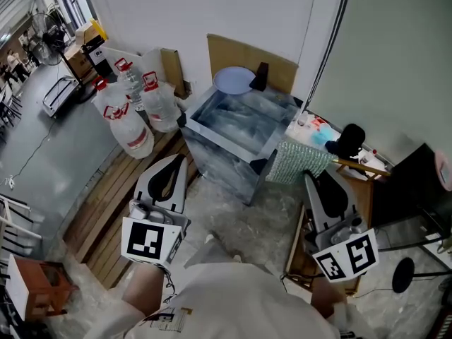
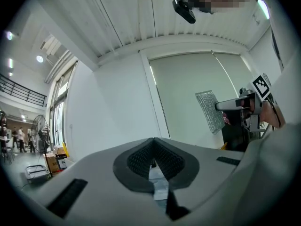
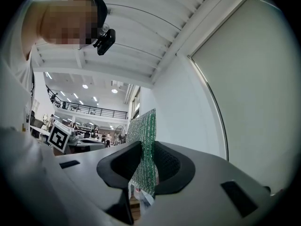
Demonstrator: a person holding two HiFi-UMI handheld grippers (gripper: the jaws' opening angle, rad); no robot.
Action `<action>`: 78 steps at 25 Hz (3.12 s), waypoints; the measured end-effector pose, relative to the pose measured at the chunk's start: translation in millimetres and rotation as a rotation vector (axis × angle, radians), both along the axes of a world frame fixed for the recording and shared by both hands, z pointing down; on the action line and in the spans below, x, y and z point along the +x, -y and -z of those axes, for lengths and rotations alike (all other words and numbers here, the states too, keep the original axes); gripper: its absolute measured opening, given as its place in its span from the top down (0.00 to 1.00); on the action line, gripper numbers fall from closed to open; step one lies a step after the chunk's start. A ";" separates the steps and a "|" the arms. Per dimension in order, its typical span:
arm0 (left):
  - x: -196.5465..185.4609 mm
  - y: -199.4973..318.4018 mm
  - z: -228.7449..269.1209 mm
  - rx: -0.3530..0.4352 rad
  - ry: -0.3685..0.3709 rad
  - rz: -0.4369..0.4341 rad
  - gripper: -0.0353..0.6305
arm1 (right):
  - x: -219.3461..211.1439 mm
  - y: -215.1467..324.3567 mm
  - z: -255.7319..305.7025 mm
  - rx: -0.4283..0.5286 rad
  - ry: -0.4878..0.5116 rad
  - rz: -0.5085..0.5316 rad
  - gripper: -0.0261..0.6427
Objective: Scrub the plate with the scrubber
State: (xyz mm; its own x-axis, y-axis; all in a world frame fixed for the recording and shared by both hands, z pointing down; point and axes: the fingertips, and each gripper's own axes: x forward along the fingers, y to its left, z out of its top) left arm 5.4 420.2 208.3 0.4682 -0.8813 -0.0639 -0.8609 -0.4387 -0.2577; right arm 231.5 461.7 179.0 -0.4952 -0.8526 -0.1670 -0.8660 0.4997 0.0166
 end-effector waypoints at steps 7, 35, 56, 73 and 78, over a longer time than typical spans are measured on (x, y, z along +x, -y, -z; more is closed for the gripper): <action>0.7 20.3 -15.4 -0.006 -0.023 -0.017 0.92 | -2.7 21.3 -21.2 -0.025 -0.032 -0.009 0.80; -80.5 411.1 -46.1 -0.126 -0.004 -0.194 0.92 | -103.2 386.5 -65.2 -0.204 -0.099 -0.168 0.80; -87.1 555.1 -102.3 -0.278 -0.006 -0.283 0.92 | -114.5 528.8 -126.7 -0.400 -0.119 -0.252 0.80; -25.8 659.3 -207.1 -0.578 0.061 -0.335 0.68 | -127.3 688.1 -198.4 -0.533 -0.177 -0.205 0.80; -7.0 687.2 -266.2 -0.717 0.069 -0.334 0.68 | -127.9 738.8 -245.8 -0.622 -0.247 -0.211 0.80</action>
State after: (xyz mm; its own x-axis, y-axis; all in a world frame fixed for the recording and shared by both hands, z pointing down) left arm -1.6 -267.0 474.4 0.6974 -0.5091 0.5045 -0.6470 -0.7500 0.1375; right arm 103.6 -277.1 424.8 -0.2687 -0.8353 0.4796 -0.9534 0.3015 -0.0090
